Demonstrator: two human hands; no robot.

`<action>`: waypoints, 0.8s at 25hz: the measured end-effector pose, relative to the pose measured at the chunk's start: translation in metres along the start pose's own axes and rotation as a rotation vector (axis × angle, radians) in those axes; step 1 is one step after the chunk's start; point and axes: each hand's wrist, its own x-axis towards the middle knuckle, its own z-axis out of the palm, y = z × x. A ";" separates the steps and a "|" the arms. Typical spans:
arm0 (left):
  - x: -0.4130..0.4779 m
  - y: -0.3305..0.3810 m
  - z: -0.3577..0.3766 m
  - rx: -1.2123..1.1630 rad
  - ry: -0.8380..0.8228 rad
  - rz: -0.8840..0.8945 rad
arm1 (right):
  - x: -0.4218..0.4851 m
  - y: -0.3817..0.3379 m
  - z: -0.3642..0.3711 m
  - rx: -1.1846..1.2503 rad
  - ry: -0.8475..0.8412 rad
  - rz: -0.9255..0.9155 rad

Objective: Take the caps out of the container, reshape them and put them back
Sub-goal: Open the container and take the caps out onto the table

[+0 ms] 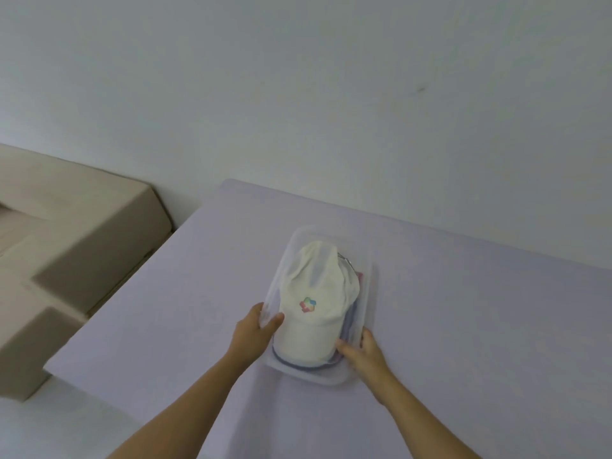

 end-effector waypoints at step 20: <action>-0.078 0.052 0.173 -0.057 -0.194 -0.034 | -0.082 0.065 -0.164 0.089 0.118 0.141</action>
